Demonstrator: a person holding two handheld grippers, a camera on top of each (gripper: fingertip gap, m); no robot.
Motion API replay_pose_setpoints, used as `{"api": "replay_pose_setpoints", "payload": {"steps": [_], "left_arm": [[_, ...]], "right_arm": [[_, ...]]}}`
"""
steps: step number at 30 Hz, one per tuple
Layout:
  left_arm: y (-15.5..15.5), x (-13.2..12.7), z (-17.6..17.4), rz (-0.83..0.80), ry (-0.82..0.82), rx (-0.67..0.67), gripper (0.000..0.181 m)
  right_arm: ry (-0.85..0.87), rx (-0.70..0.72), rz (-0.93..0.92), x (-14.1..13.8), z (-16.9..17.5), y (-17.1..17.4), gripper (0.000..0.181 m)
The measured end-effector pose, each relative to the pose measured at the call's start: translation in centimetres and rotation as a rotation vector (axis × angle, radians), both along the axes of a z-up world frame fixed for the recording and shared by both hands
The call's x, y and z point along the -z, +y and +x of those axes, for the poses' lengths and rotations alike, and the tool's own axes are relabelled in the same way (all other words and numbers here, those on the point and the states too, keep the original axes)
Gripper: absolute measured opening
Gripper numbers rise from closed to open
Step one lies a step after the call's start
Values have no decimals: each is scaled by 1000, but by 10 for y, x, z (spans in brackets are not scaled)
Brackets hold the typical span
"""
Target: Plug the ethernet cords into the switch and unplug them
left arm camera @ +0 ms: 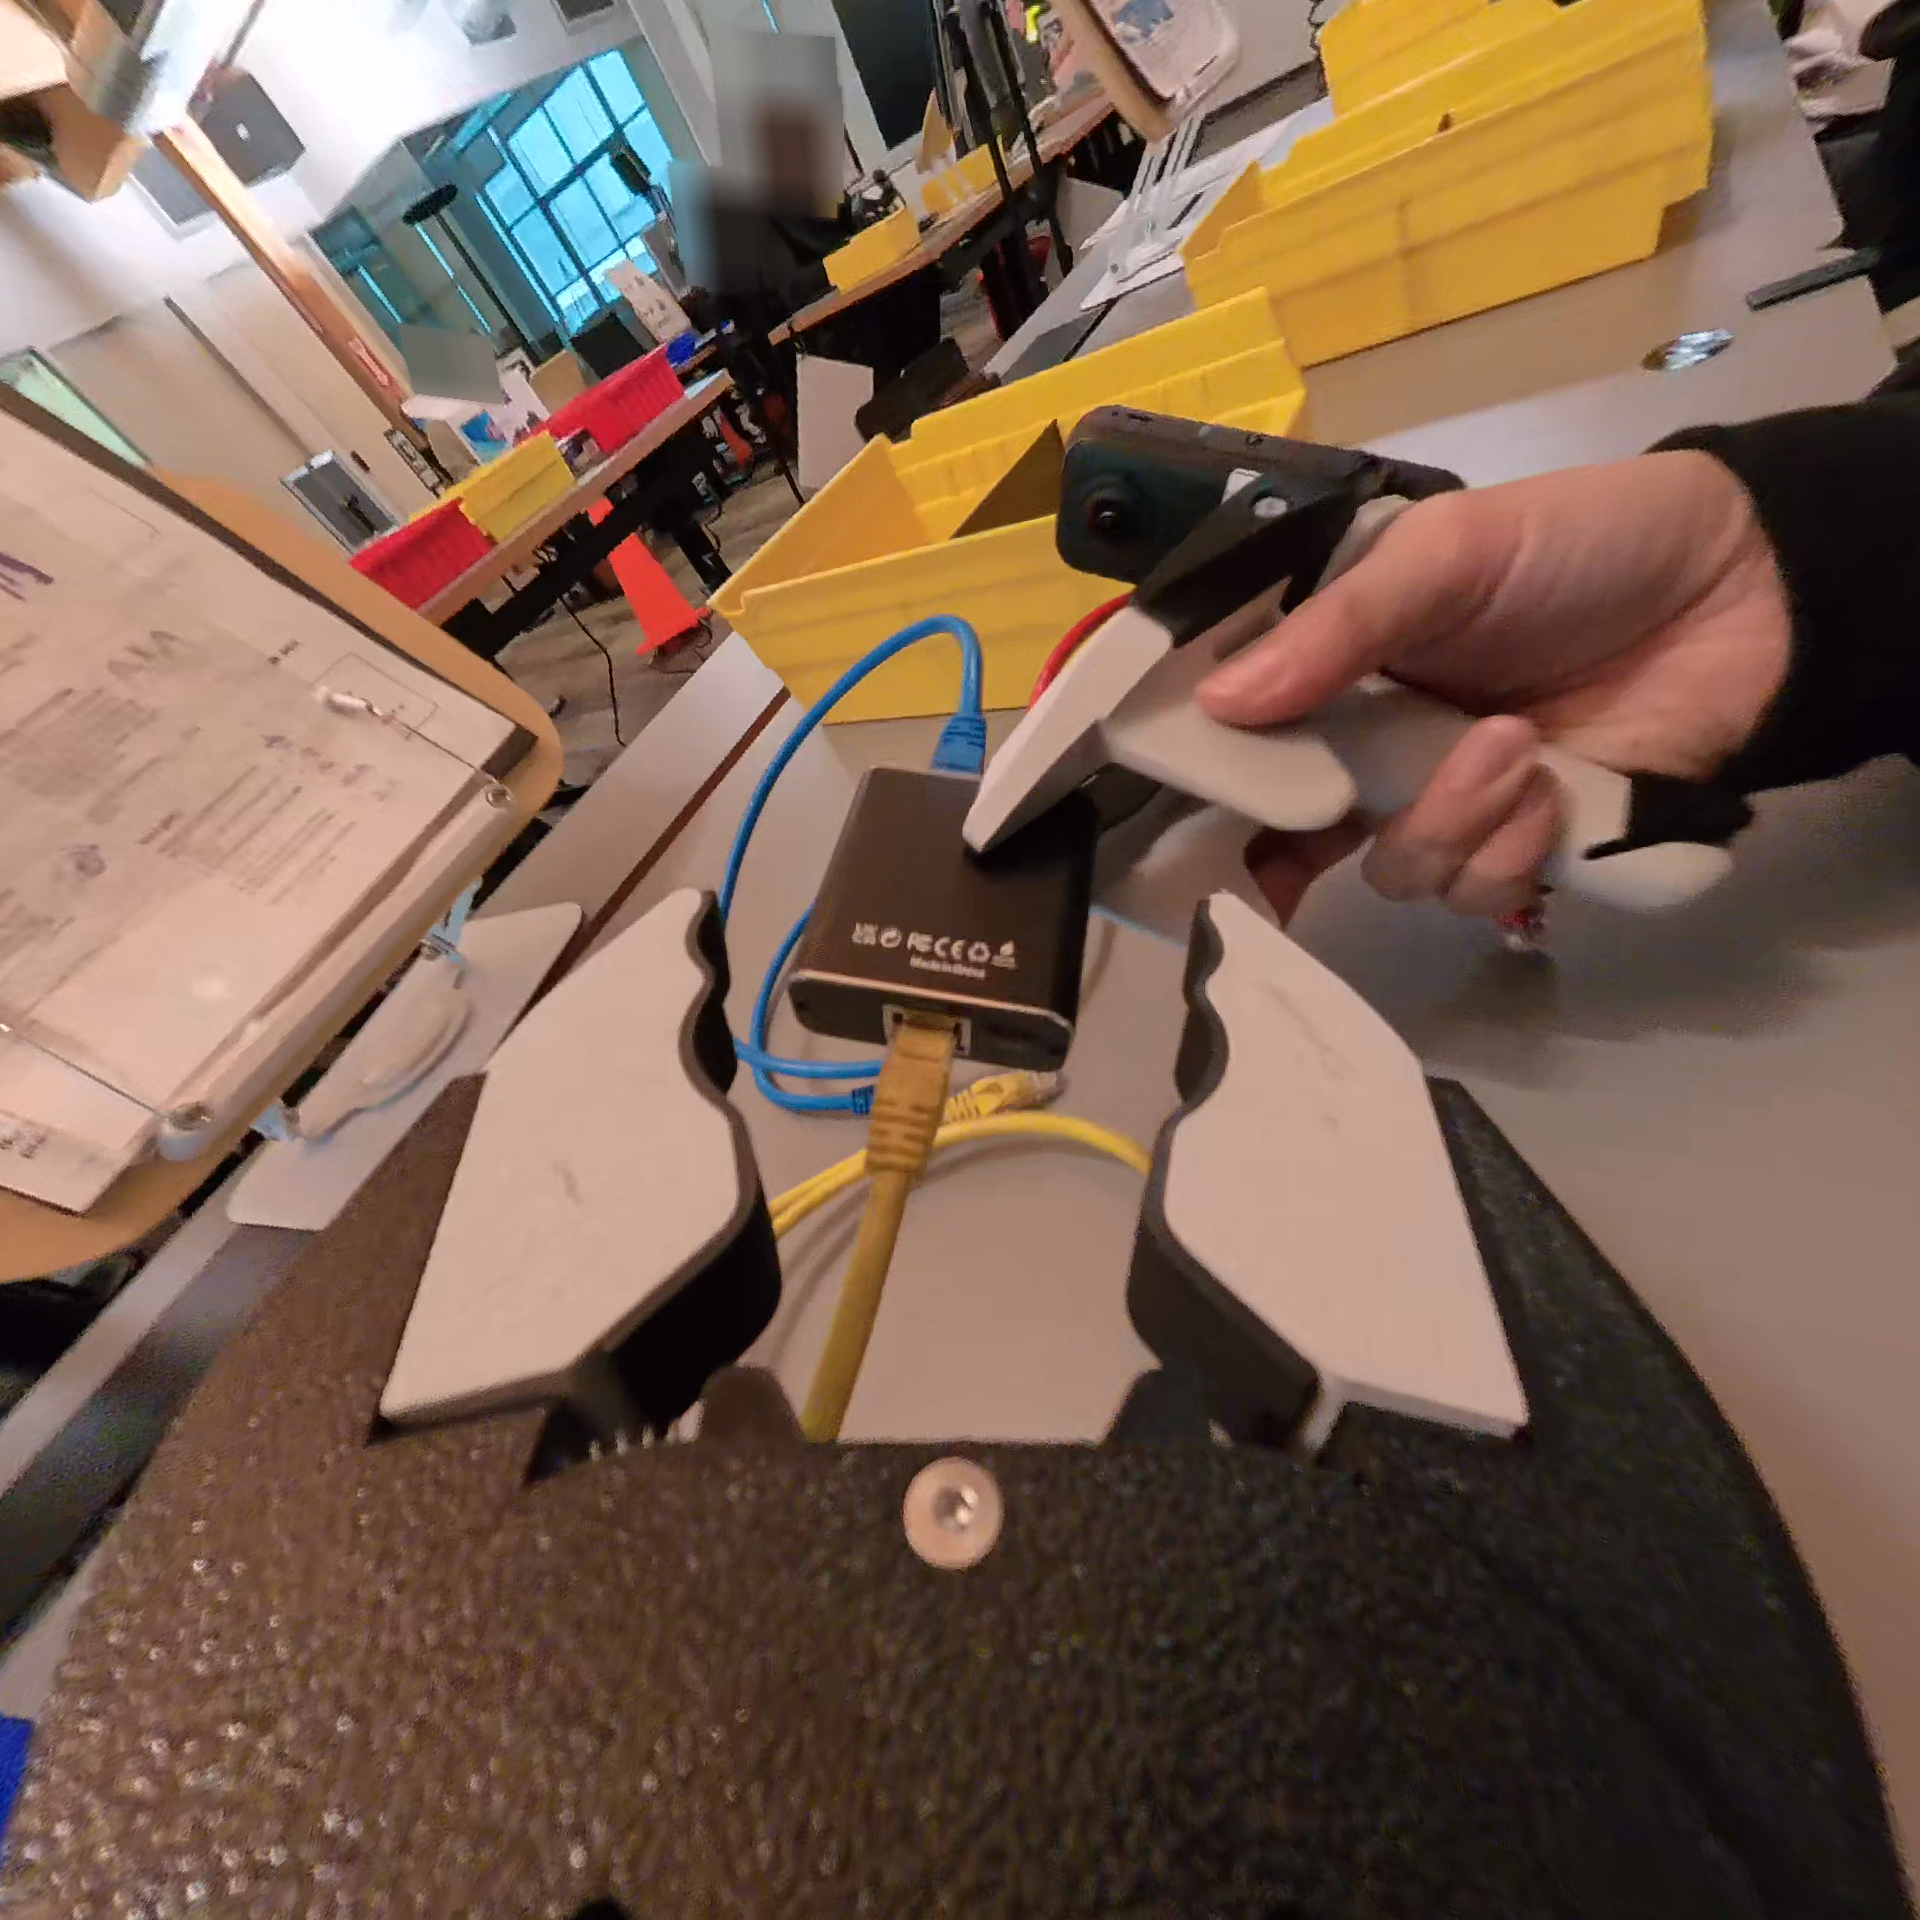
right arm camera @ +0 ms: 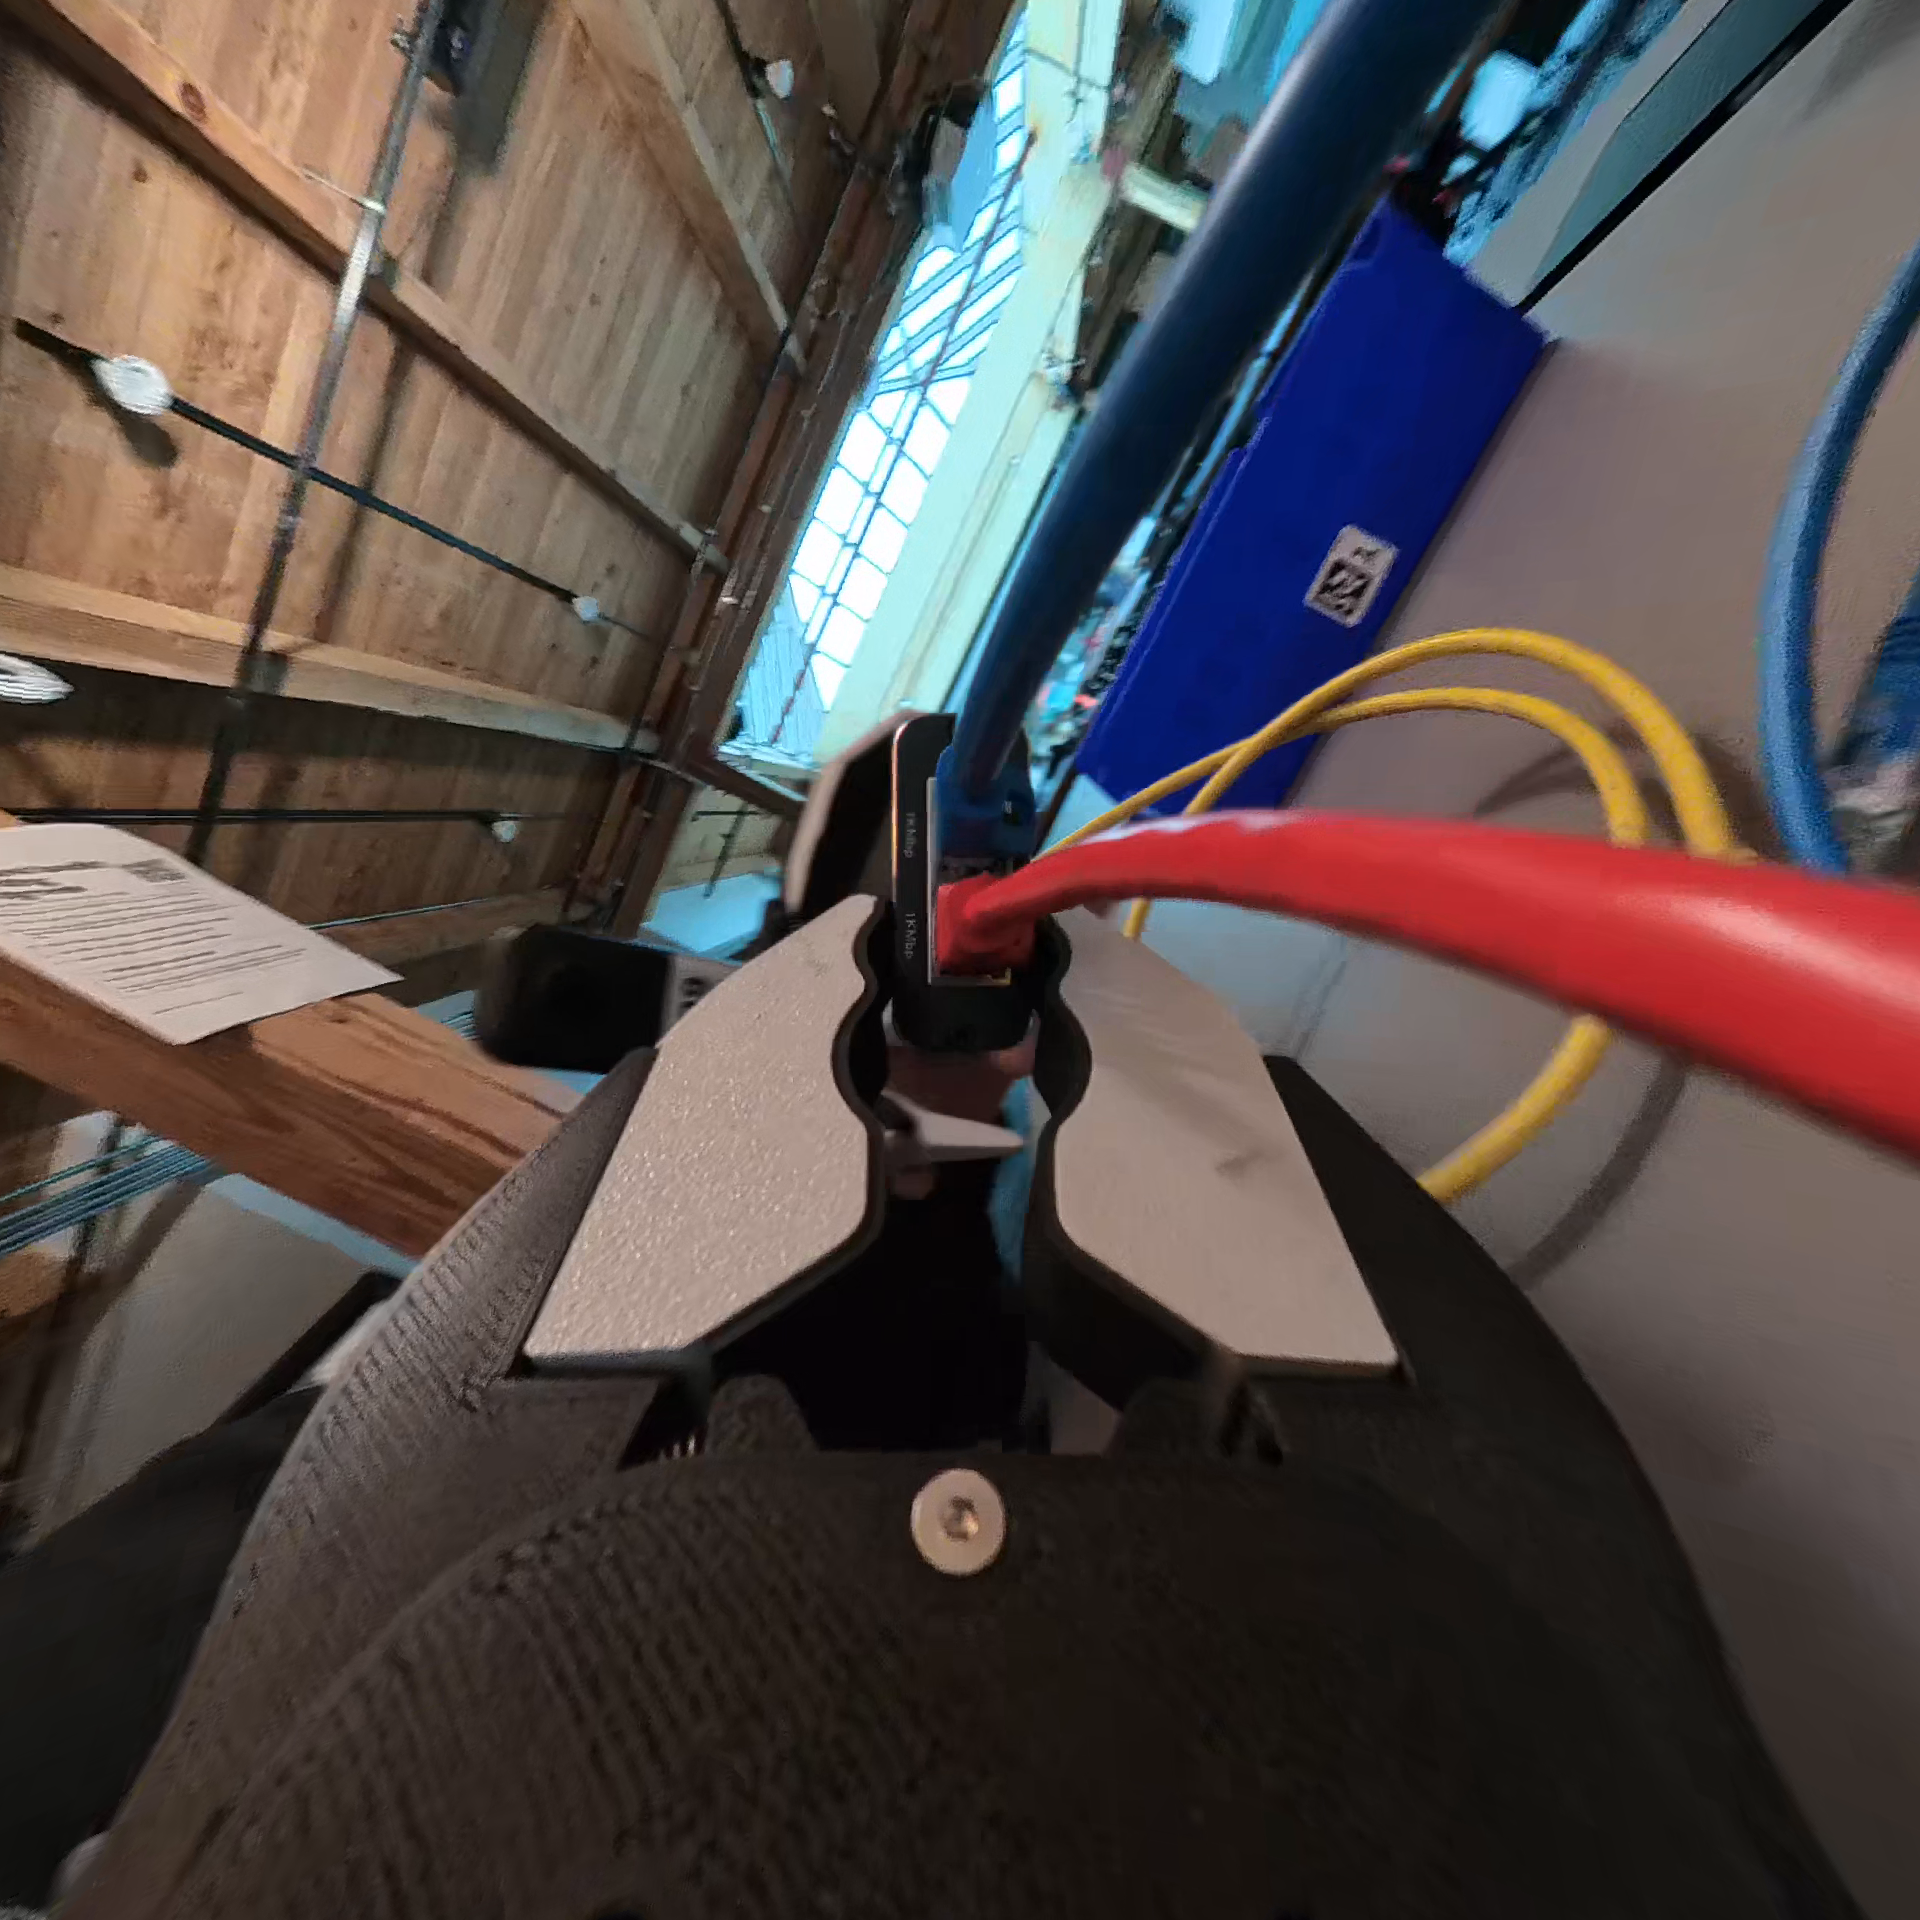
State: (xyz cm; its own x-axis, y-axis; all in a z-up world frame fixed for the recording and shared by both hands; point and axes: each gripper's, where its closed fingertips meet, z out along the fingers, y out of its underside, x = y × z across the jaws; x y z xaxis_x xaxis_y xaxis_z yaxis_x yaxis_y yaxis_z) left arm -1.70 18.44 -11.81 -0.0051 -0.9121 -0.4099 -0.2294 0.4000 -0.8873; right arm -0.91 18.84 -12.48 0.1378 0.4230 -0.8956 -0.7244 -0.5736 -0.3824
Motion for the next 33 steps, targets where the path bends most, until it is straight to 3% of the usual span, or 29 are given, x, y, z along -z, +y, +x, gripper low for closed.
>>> {"api": "replay_pose_setpoints", "payload": {"steps": [9, 11, 13, 17, 22, 28, 30, 33], "left_arm": [[1, 6, 9, 28, -140, 93, 72], [2, 13, 8, 13, -105, 139, 68], [6, 26, 6, -20, 16, 159, 80], [-12, 7, 6, 66, -24, 261, 69], [-18, 9, 7, 73, -63, 289, 69], [5, 14, 16, -53, -65, 62, 68], [9, 12, 17, -63, -87, 0, 68], [4, 9, 17, -36, -102, -15, 68]], "right_arm": [[-36, -143, 29, -3, -17, -13, 24], [-126, -188, 51, 0, -23, -17, 25], [-206, -235, 68, 3, -27, -23, 24], [-148, -302, 96, -3, -29, -30, 25], [-184, -309, 100, 0, -26, -31, 24], [-173, -85, 129, -3, -11, -8, 31], [-155, -58, 117, -3, -5, -5, 34], [-107, -78, 149, -10, -2, -9, 24]]}}
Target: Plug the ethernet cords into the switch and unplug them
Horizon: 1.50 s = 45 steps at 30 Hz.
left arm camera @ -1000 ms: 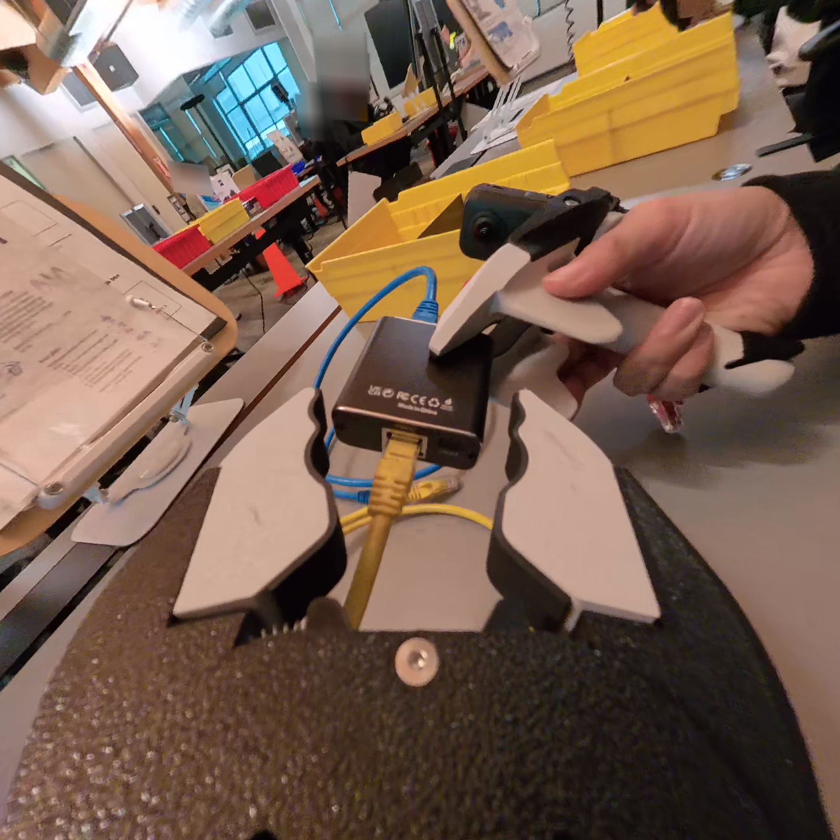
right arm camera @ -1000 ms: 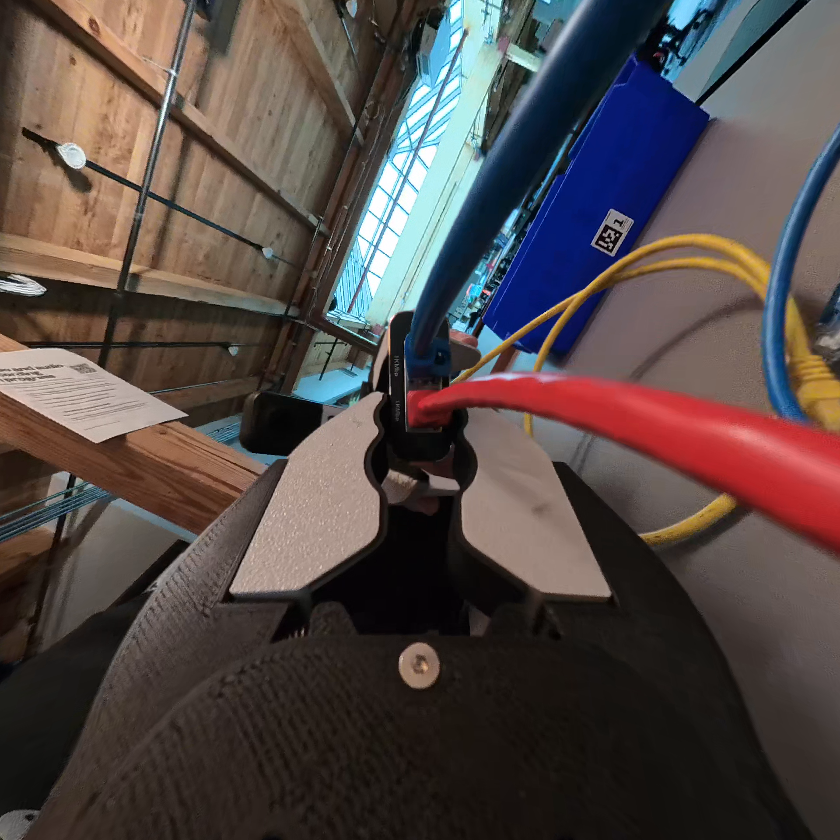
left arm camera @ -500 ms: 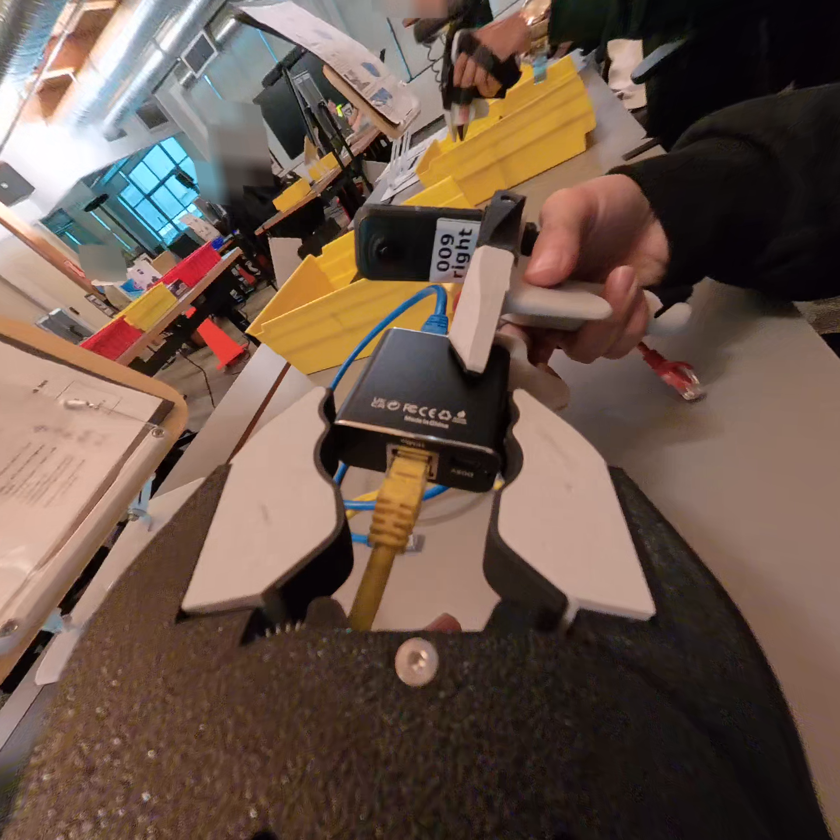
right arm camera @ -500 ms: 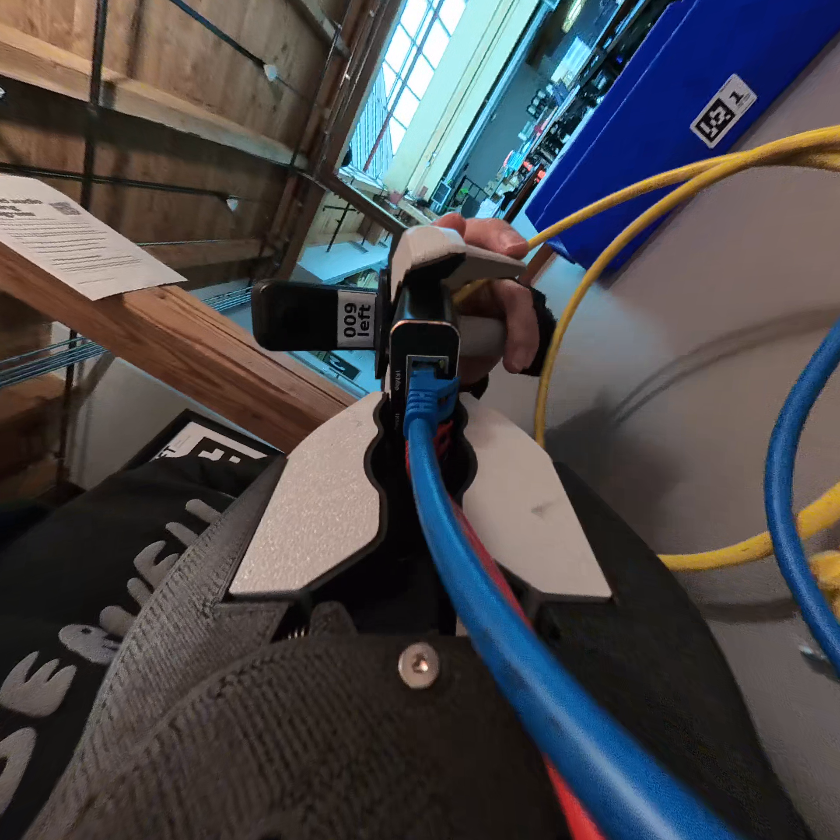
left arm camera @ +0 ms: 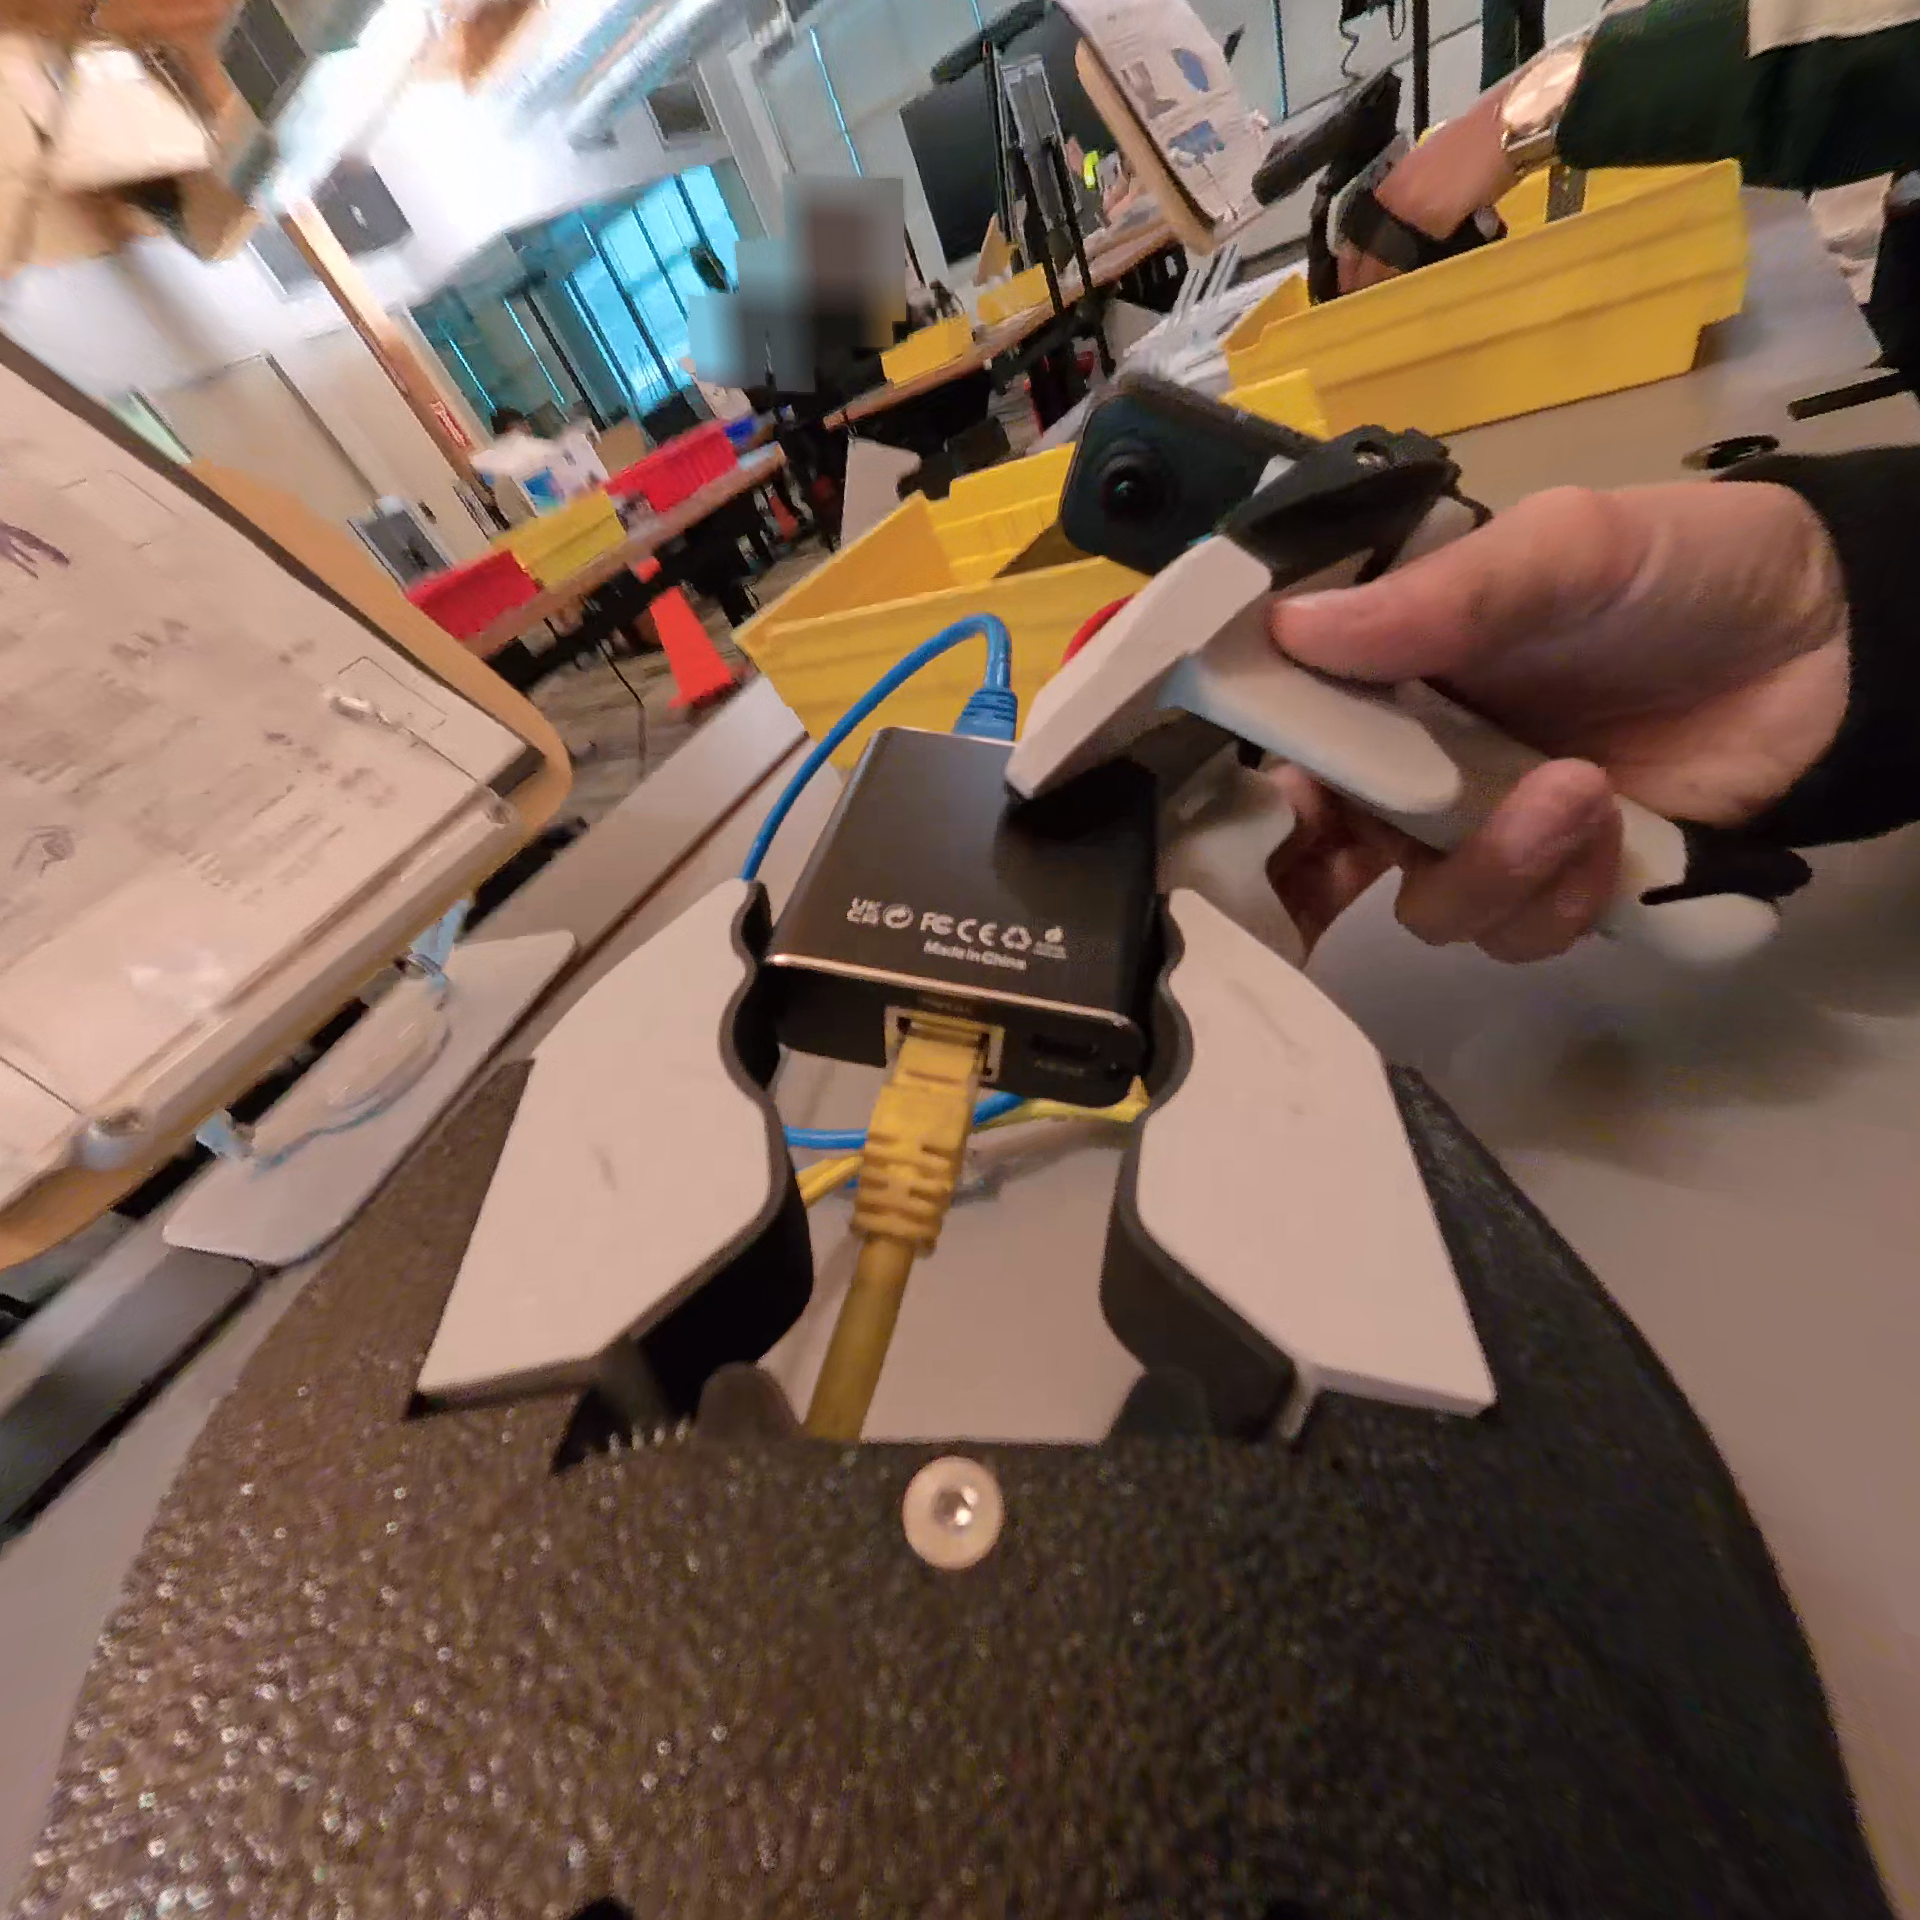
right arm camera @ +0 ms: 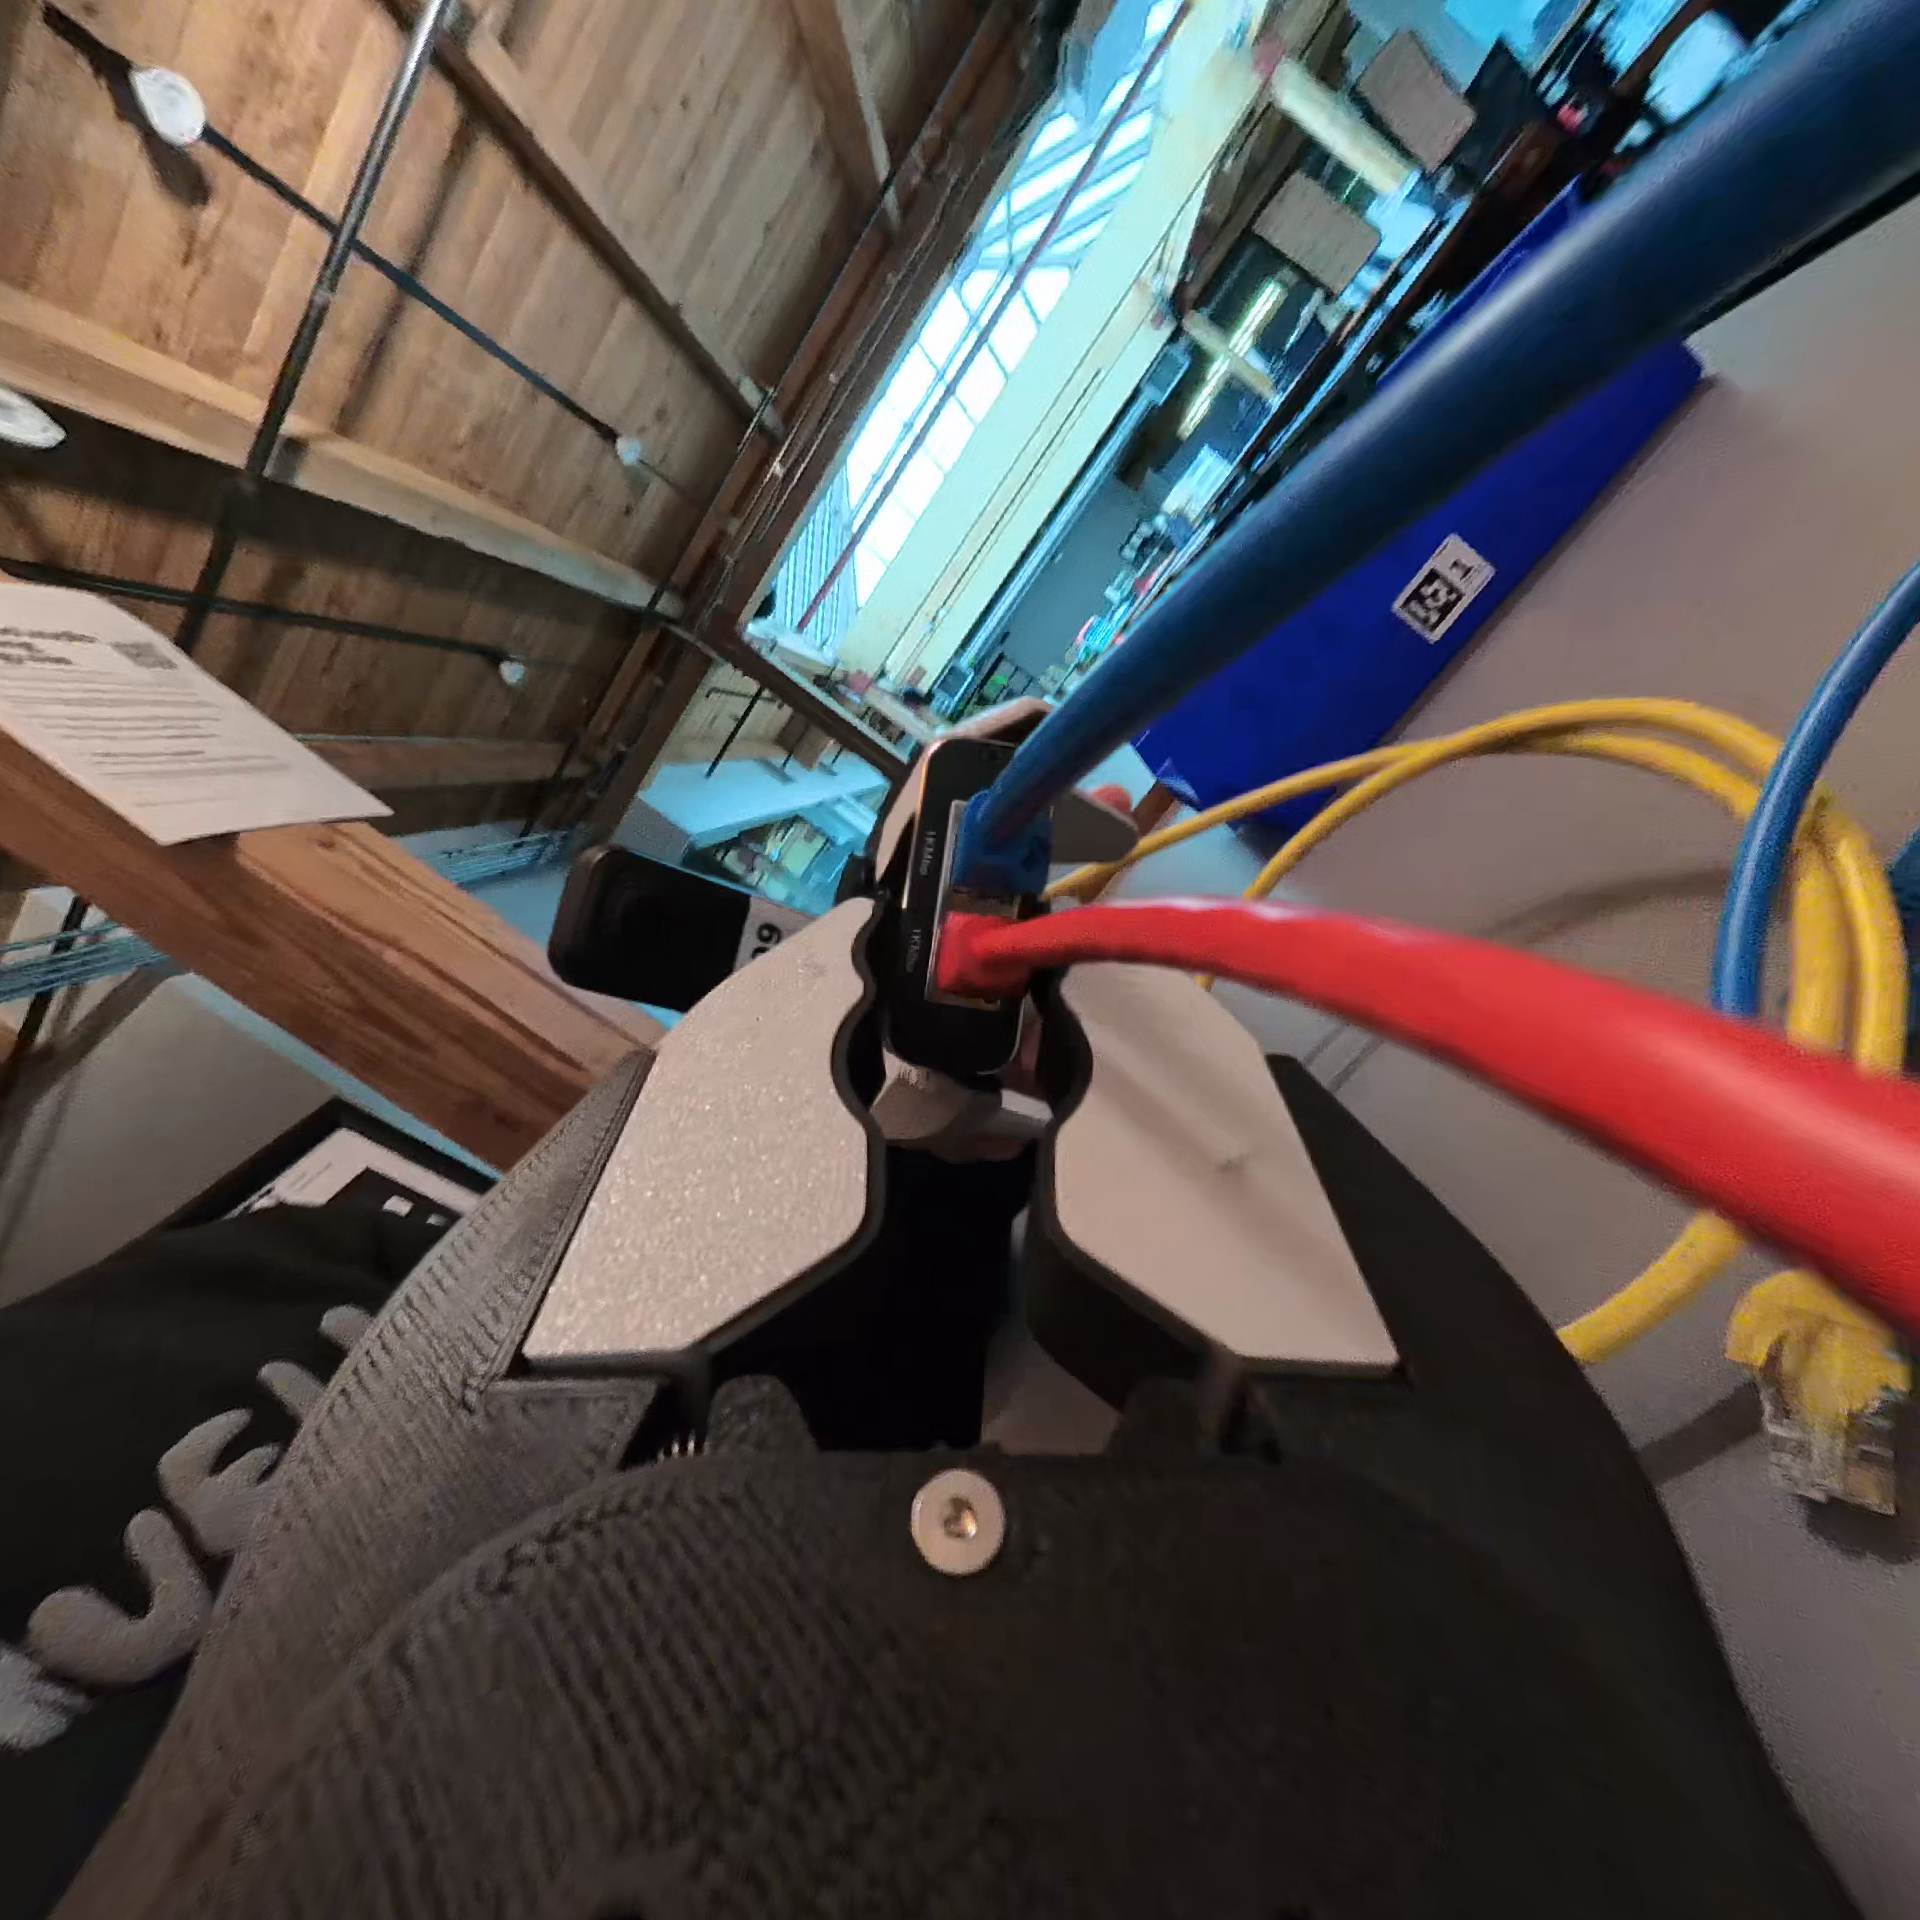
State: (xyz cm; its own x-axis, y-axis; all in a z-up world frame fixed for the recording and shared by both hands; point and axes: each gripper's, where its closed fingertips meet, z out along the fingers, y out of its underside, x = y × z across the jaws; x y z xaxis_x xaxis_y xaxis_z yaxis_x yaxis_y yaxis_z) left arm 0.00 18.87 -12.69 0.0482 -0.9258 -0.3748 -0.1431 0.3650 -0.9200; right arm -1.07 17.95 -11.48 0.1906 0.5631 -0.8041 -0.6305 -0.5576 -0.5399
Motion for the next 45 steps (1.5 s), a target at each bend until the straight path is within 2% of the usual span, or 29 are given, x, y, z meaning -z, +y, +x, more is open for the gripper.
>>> {"api": "replay_pose_setpoints", "payload": {"steps": [4, 9, 12, 17, 21, 23, 25, 29, 36, 41, 45], "left_arm": [[-13, -2, -6, 112, -85, 110, 68], [-23, 9, -10, 213, -35, 171, 71], [-21, 9, -10, 159, -21, 156, 66], [-2, 23, -4, 21, 40, 6, 65], [12, 18, -5, -122, -27, -93, 64], [22, 17, -9, -162, -42, -129, 64], [25, 18, -12, -162, -27, -140, 64], [25, 25, -16, -151, 21, -141, 64], [26, 35, -20, -203, -6, -123, 64], [27, 38, -20, -135, 10, -165, 64], [28, 37, -25, -179, -25, -160, 64]], "right_arm": [[-86, -161, -34, 9, -11, -15, 24], [-143, -237, -51, 16, -13, -24, 24], [-106, -191, -43, 10, -9, -19, 24], [-119, -14, -73, 14, -1, 2, 24], [-34, 127, -51, 8, 6, 12, 34], [-3, 179, -80, 15, 14, 17, 36], [28, 211, -91, 20, 17, 21, 40], [94, 275, -104, 24, 21, 25, 31], [120, 310, -138, 29, 10, 25, 14], [230, 418, -181, 33, 10, 27, 13], [290, 447, -190, 30, 3, 31, 12]]}}
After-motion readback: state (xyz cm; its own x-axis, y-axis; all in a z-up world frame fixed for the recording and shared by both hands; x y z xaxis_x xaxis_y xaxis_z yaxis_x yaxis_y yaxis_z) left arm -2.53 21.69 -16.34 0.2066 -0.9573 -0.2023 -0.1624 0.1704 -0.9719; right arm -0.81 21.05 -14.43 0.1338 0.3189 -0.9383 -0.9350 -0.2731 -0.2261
